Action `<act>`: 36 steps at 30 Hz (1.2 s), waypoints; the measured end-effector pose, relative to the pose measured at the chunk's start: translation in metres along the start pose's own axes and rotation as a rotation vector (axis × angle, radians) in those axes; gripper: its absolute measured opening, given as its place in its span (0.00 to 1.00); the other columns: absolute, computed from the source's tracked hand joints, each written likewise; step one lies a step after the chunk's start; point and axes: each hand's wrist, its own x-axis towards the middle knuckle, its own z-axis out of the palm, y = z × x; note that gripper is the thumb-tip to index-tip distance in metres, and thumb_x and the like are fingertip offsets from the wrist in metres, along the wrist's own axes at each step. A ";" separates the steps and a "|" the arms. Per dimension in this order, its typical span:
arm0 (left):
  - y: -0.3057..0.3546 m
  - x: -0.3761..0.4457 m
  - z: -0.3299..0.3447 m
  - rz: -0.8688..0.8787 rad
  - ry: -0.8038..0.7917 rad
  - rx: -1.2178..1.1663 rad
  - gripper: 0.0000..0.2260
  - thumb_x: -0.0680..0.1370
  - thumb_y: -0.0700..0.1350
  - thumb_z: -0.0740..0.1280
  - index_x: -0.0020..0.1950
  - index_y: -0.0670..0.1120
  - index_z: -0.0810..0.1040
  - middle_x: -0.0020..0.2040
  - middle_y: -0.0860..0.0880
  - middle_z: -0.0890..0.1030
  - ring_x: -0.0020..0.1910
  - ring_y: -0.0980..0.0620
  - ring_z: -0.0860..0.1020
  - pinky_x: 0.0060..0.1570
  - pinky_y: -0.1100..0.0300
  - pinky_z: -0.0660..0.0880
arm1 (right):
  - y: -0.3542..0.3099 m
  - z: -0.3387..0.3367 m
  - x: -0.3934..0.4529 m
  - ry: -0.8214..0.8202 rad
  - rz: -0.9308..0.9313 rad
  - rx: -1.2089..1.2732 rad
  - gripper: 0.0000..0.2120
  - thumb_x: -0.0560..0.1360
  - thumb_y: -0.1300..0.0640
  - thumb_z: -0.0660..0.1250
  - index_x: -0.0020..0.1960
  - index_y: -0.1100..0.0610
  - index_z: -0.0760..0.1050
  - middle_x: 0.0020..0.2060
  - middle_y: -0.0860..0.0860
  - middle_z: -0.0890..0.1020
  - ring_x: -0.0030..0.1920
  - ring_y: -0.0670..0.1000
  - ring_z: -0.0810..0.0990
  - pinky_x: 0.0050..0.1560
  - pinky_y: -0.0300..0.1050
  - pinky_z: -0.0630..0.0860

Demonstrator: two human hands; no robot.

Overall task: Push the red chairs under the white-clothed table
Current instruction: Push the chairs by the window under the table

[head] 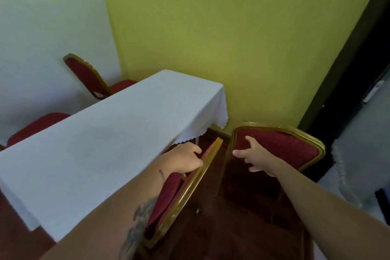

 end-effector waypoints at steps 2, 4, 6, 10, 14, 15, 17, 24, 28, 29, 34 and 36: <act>0.030 0.013 -0.010 0.072 0.032 0.024 0.26 0.79 0.43 0.63 0.79 0.49 0.70 0.74 0.47 0.75 0.69 0.47 0.76 0.56 0.60 0.73 | 0.004 -0.042 0.004 0.113 -0.027 -0.134 0.49 0.70 0.45 0.76 0.82 0.49 0.52 0.65 0.56 0.75 0.63 0.59 0.76 0.58 0.55 0.74; 0.059 0.029 -0.013 0.138 0.055 0.055 0.25 0.80 0.41 0.61 0.79 0.48 0.71 0.74 0.47 0.75 0.70 0.46 0.75 0.55 0.61 0.72 | 0.008 -0.080 0.008 0.181 -0.050 -0.256 0.46 0.73 0.47 0.75 0.82 0.52 0.54 0.69 0.59 0.74 0.68 0.60 0.73 0.65 0.54 0.71; 0.085 0.048 -0.012 0.174 0.054 0.068 0.25 0.82 0.41 0.60 0.80 0.47 0.69 0.77 0.47 0.73 0.72 0.48 0.73 0.64 0.60 0.71 | 0.014 -0.113 0.015 0.216 -0.074 -0.324 0.42 0.75 0.49 0.73 0.82 0.54 0.55 0.72 0.59 0.72 0.68 0.59 0.73 0.65 0.53 0.71; 0.137 0.098 -0.007 0.199 0.073 0.114 0.22 0.82 0.40 0.62 0.77 0.44 0.73 0.74 0.46 0.76 0.72 0.47 0.74 0.69 0.56 0.71 | 0.025 -0.165 0.045 0.218 -0.119 -0.435 0.38 0.75 0.52 0.71 0.80 0.55 0.59 0.65 0.57 0.72 0.52 0.52 0.79 0.44 0.45 0.76; 0.186 0.157 0.007 0.177 0.094 0.115 0.23 0.82 0.42 0.65 0.77 0.46 0.72 0.73 0.46 0.77 0.70 0.46 0.76 0.68 0.55 0.72 | 0.039 -0.204 0.081 0.202 -0.114 -0.542 0.38 0.74 0.53 0.71 0.80 0.53 0.59 0.74 0.59 0.67 0.64 0.58 0.75 0.56 0.49 0.76; 0.197 0.170 0.012 0.164 0.089 0.104 0.24 0.82 0.42 0.65 0.79 0.46 0.70 0.75 0.46 0.76 0.71 0.46 0.76 0.67 0.56 0.72 | 0.042 -0.212 0.088 0.177 -0.097 -0.563 0.38 0.73 0.53 0.70 0.80 0.53 0.59 0.75 0.59 0.66 0.66 0.59 0.74 0.60 0.53 0.76; 0.217 0.194 0.025 0.146 0.085 0.105 0.26 0.81 0.43 0.66 0.80 0.47 0.69 0.76 0.46 0.74 0.70 0.46 0.77 0.64 0.55 0.74 | 0.051 -0.226 0.105 0.118 -0.059 -0.614 0.39 0.71 0.52 0.69 0.80 0.50 0.60 0.75 0.57 0.66 0.67 0.59 0.73 0.65 0.60 0.73; 0.251 0.272 0.067 0.053 -0.008 0.260 0.37 0.72 0.43 0.68 0.81 0.53 0.64 0.75 0.48 0.72 0.66 0.46 0.77 0.55 0.54 0.78 | 0.096 -0.237 0.151 0.036 -0.151 -0.638 0.10 0.73 0.53 0.66 0.53 0.42 0.73 0.45 0.44 0.81 0.49 0.52 0.80 0.58 0.54 0.75; 0.257 0.307 0.084 0.031 -0.047 0.534 0.21 0.69 0.45 0.69 0.62 0.47 0.75 0.50 0.47 0.80 0.50 0.44 0.81 0.53 0.46 0.82 | 0.102 -0.242 0.162 -0.006 -0.199 -0.650 0.13 0.75 0.54 0.66 0.58 0.42 0.73 0.48 0.46 0.81 0.53 0.54 0.79 0.60 0.56 0.72; 0.259 0.311 0.086 0.039 -0.070 0.564 0.17 0.70 0.45 0.68 0.59 0.46 0.77 0.48 0.47 0.80 0.47 0.45 0.81 0.50 0.49 0.82 | 0.104 -0.242 0.165 -0.006 -0.204 -0.653 0.14 0.75 0.53 0.66 0.58 0.42 0.73 0.49 0.46 0.81 0.54 0.54 0.79 0.60 0.57 0.71; 0.267 0.319 0.088 0.041 -0.125 0.644 0.08 0.70 0.43 0.67 0.47 0.44 0.82 0.42 0.46 0.82 0.39 0.47 0.82 0.39 0.56 0.80 | 0.110 -0.241 0.164 0.039 -0.203 -0.649 0.15 0.76 0.55 0.67 0.61 0.42 0.73 0.51 0.45 0.80 0.56 0.54 0.78 0.60 0.57 0.65; 0.269 0.314 0.090 0.059 -0.112 0.678 0.09 0.70 0.43 0.67 0.47 0.44 0.82 0.42 0.47 0.82 0.38 0.48 0.81 0.39 0.57 0.81 | 0.110 -0.240 0.159 0.061 -0.198 -0.629 0.15 0.76 0.55 0.67 0.60 0.42 0.73 0.50 0.45 0.80 0.56 0.53 0.77 0.61 0.58 0.64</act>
